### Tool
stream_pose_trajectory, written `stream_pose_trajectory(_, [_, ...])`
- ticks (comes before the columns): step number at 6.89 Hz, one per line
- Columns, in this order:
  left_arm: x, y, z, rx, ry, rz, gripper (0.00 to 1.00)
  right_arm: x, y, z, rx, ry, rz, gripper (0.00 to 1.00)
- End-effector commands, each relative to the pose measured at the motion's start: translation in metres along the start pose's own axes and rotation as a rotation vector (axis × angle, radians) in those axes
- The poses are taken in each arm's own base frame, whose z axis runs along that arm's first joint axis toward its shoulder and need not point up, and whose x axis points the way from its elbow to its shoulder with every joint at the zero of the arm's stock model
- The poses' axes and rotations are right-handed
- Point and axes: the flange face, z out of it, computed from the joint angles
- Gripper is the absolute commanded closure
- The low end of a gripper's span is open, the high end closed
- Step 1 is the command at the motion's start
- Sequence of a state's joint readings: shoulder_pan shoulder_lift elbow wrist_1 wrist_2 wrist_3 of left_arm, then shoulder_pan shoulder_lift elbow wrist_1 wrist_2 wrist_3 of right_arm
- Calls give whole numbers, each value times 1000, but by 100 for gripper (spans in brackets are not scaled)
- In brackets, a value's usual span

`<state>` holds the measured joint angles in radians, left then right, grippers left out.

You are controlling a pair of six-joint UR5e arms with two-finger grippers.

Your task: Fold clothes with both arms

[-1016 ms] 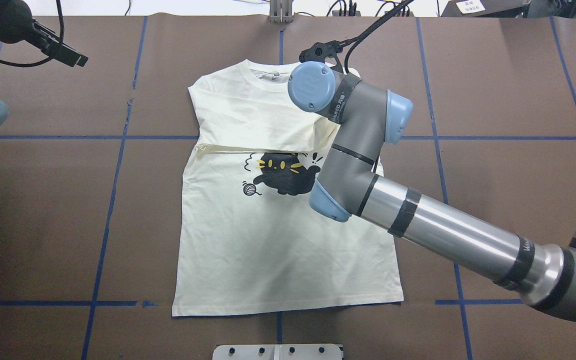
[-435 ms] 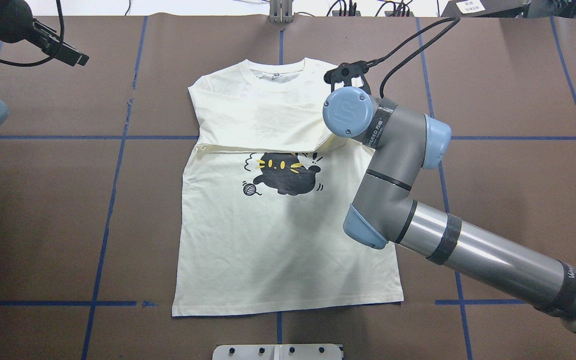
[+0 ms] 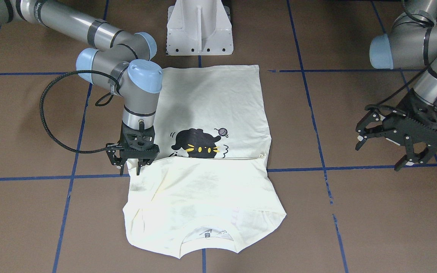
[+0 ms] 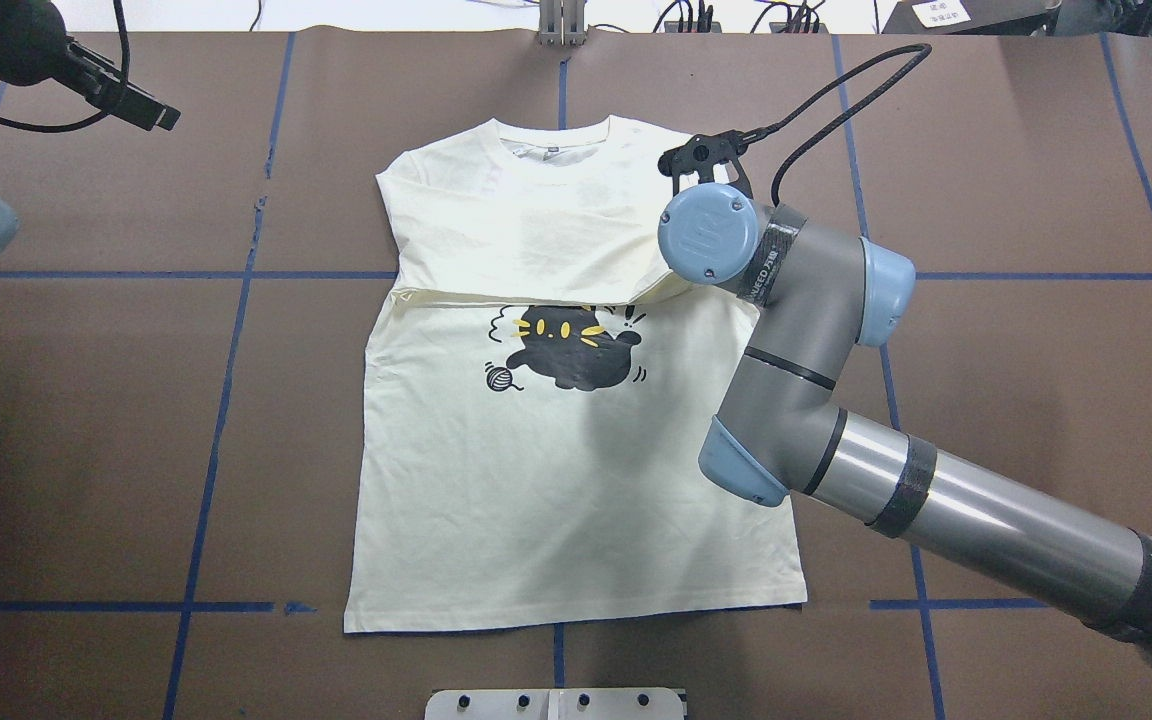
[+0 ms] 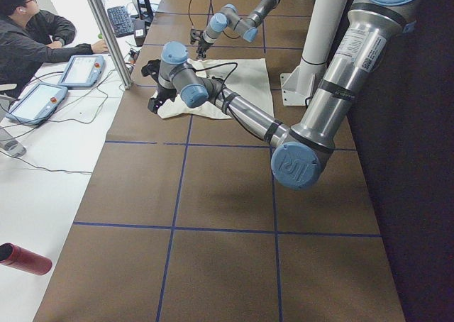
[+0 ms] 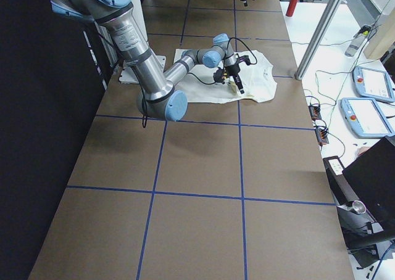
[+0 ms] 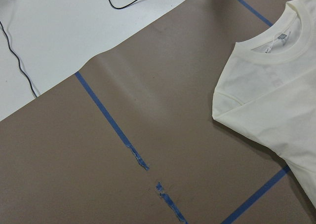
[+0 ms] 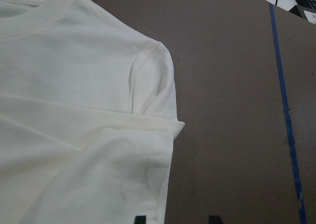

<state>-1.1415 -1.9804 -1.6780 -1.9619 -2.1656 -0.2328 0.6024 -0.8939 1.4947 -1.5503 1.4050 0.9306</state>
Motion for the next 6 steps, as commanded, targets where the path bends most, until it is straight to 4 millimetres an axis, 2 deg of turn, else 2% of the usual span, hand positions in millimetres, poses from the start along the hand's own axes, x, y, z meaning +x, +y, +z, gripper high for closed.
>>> stream_pose_trajectory(1, [4,4,-3,3,4,-116,0,22,-11,-35,-83,-161,58,0])
stream_pose_trajectory(2, [32,20,-11,8,26,-233,0,35,-9,-70,-92,-248,89,0])
stream_pose_trajectory(3, [68,48,-14,-10,67,-288,0,55,8,-92,-89,-298,150,0])
stream_pose_trajectory(4, [103,66,-21,-11,86,-367,0,86,40,-103,-117,-361,156,0])
stream_pose_trajectory(5, [150,76,-24,-4,108,-455,0,112,70,-110,-135,-440,224,0])
stream_pose_trajectory(6, [201,88,-13,-23,137,-548,0,124,111,-103,-150,-524,327,0])
